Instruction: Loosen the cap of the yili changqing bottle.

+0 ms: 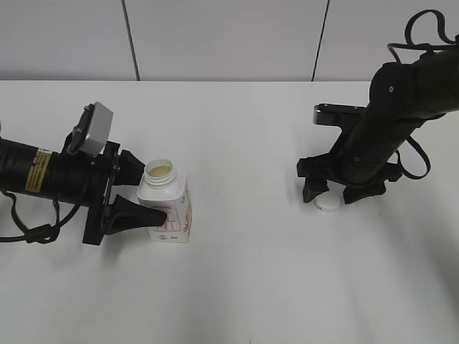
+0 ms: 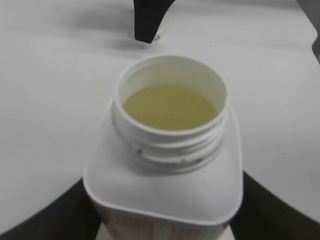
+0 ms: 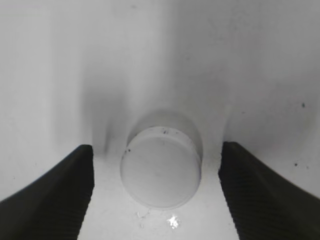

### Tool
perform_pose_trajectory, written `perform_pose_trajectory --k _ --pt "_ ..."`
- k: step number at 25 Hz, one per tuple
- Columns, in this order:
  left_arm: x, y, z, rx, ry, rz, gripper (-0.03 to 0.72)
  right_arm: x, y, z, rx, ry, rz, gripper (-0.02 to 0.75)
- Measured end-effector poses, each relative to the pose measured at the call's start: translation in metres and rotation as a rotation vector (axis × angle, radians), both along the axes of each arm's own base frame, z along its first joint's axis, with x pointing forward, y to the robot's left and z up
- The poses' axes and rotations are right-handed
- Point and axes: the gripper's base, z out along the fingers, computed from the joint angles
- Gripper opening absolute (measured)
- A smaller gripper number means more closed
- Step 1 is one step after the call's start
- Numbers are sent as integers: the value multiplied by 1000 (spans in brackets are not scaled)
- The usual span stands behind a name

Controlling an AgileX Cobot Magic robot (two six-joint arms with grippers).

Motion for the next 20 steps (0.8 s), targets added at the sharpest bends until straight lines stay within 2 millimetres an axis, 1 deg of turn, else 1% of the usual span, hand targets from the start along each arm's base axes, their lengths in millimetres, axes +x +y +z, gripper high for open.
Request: perform_pose_trajectory --k 3,8,15,20 --pt "1 3 0 -1 16 20 511 -1 0 1 -1 7 2 611" --pt "4 16 0 1 27 61 528 -3 0 5 -1 27 10 594" --pt "10 49 10 7 6 148 528 -3 0 22 9 -16 21 589" --pt "13 77 11 5 5 237 528 -3 0 30 12 -37 33 589"
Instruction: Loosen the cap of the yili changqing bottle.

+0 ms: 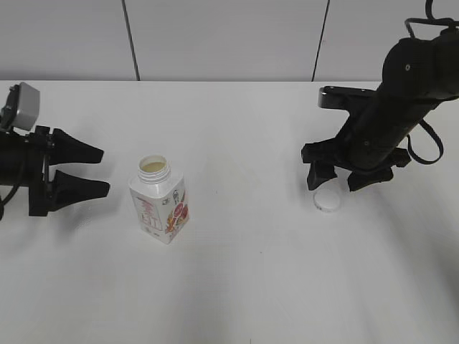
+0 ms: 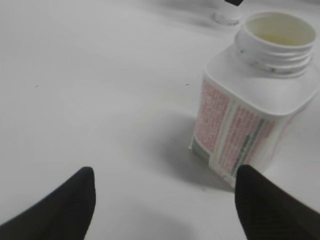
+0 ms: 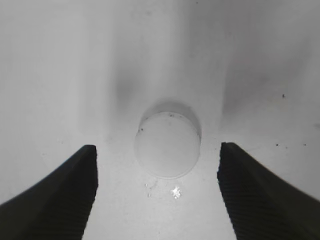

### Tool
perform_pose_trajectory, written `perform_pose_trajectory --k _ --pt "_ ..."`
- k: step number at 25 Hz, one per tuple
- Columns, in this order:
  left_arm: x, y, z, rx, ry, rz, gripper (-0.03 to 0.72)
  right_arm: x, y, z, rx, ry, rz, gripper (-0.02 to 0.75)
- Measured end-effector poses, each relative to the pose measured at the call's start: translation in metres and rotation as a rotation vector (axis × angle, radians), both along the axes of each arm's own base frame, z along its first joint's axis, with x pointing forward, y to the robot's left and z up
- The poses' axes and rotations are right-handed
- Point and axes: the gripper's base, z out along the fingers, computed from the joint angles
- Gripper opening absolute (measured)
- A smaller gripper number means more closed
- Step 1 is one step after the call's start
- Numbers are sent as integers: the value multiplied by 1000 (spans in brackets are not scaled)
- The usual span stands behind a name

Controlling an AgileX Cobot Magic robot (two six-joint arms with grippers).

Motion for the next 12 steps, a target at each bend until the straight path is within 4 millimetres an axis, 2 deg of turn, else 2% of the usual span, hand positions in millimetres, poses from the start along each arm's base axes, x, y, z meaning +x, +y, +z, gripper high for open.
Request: perform_pose_trajectory --k 6,12 --pt "4 28 2 -24 -4 129 528 0 -1 8 -4 -26 18 588" --pt "11 38 11 -82 -12 262 526 10 -1 19 -43 -73 64 588"
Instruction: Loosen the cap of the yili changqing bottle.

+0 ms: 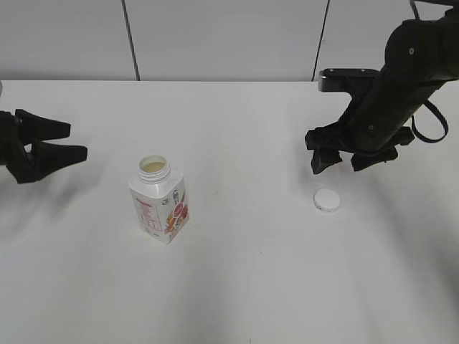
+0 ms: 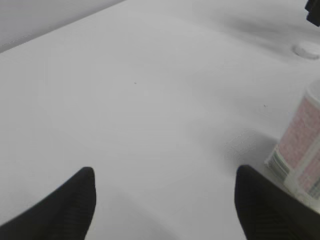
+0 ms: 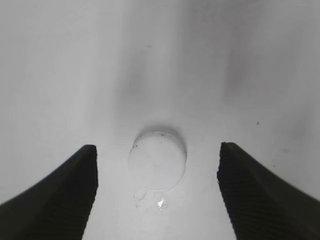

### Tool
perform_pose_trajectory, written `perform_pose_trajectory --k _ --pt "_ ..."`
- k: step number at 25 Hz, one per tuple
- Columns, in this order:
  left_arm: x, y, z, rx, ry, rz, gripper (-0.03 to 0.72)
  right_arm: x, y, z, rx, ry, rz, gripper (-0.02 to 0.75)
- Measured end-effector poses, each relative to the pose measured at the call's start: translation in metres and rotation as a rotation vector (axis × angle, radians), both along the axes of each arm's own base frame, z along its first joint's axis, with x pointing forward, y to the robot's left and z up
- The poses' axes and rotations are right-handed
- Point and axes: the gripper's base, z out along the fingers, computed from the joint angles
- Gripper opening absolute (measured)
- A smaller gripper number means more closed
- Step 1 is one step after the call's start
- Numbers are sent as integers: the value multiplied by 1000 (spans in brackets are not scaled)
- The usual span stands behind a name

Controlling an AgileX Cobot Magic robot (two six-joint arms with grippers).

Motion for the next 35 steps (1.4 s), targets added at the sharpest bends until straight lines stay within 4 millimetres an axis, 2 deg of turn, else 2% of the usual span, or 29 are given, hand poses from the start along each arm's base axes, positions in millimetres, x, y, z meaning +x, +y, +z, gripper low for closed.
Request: perform_pose_trajectory --k 5,11,16,20,25,29,35 --pt "9 6 25 -48 -17 172 496 14 0 21 -61 -48 57 587" --pt "17 24 58 74 -71 439 477 34 -1 55 -135 -144 109 587" --pt "15 44 71 199 -38 663 474 45 -4 80 -207 -195 135 587" --pt "11 57 70 277 77 892 474 49 -10 96 -288 -209 144 587" --pt "13 63 73 375 164 1101 474 50 -20 108 -384 -190 123 587" --pt "14 55 76 405 182 1142 474 50 -31 111 -403 -147 92 587" --pt "6 48 88 459 229 1177 474 50 -63 109 -342 -57 6 587"
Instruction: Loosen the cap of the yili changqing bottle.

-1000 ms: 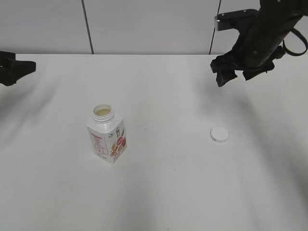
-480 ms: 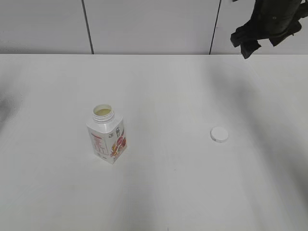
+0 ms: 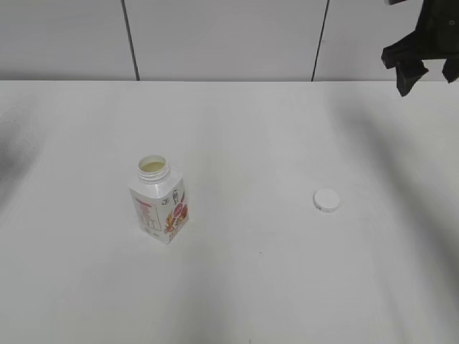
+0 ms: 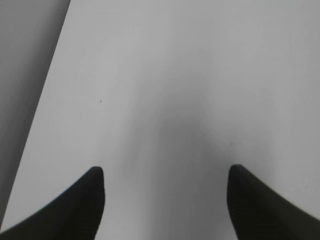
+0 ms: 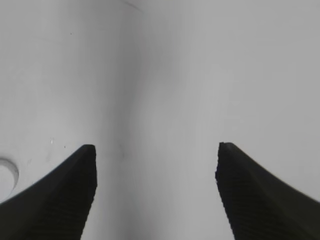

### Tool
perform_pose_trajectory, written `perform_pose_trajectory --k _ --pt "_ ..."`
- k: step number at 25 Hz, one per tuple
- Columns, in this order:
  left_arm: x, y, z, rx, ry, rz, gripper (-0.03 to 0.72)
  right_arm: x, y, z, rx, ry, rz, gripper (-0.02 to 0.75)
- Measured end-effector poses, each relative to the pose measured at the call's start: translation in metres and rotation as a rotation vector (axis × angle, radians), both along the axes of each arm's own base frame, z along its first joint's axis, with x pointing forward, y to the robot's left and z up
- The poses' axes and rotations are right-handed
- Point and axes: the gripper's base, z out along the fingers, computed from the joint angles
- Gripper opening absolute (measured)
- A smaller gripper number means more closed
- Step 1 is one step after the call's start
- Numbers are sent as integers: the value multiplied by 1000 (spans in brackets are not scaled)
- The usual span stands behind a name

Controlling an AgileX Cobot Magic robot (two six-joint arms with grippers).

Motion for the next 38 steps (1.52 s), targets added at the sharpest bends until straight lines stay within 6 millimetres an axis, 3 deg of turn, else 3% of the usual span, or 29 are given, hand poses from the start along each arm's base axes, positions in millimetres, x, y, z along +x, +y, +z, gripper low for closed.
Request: perform_pose_trajectory --k 7,15,21,26,29,38 --pt "5 -4 37 -60 160 -30 474 -1 -9 4 49 13 2 587" --pt "9 -16 68 -162 244 -154 474 -17 -6 40 179 -52 62 587" --pt "-5 -27 82 -242 279 -203 474 -29 -35 61 285 -71 15 586" --pt "-30 -30 96 -239 260 -211 474 -54 -57 77 300 -103 -29 586" --pt "-52 -34 102 -234 241 -214 474 -75 -57 87 316 -138 -33 586" --pt "-133 -45 89 -248 217 -189 474 -146 -54 95 329 -197 -32 586"
